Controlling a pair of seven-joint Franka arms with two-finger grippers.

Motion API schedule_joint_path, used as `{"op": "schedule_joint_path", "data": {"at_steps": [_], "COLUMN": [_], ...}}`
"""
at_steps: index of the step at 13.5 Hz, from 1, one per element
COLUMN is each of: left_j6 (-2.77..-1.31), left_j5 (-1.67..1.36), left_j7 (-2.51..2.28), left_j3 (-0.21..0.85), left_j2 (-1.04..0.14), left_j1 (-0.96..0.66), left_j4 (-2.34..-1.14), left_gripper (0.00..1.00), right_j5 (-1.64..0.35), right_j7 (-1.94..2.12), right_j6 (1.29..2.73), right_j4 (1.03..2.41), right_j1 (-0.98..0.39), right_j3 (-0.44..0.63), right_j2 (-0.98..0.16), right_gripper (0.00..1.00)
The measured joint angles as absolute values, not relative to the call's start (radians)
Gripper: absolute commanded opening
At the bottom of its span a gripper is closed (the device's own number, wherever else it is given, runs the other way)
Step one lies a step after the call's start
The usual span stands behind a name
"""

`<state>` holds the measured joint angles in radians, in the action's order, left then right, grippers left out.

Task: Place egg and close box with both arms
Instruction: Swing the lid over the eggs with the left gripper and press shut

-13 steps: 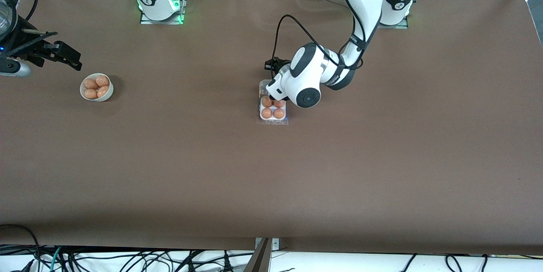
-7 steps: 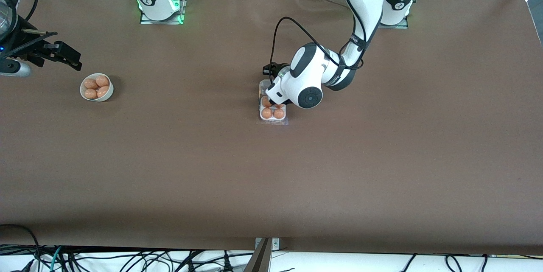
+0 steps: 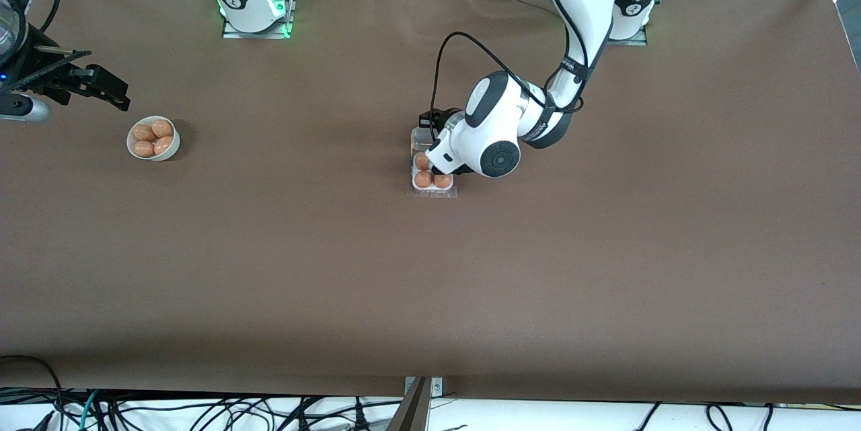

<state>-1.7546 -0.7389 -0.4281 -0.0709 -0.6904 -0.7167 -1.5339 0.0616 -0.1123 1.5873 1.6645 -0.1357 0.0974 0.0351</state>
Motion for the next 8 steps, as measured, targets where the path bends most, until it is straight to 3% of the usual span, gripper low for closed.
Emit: {"op": "schedule_joint_path", "data": {"at_steps": [8], "left_j6": [-1.802], "left_j5": [-0.722], "left_j7": [-0.488], "left_j3": [-0.093], "left_j2": [-0.691], "left_j1": [-0.716], "left_j4": [-1.490], "left_gripper": [0.00], "right_j5": [0.062], "right_j7": [-0.113], "right_j6": [1.580], "right_j4": [1.665], "right_j1": [-0.135], "right_j3": [0.097], "right_j2": [0.035], "right_gripper": [1.00]}}
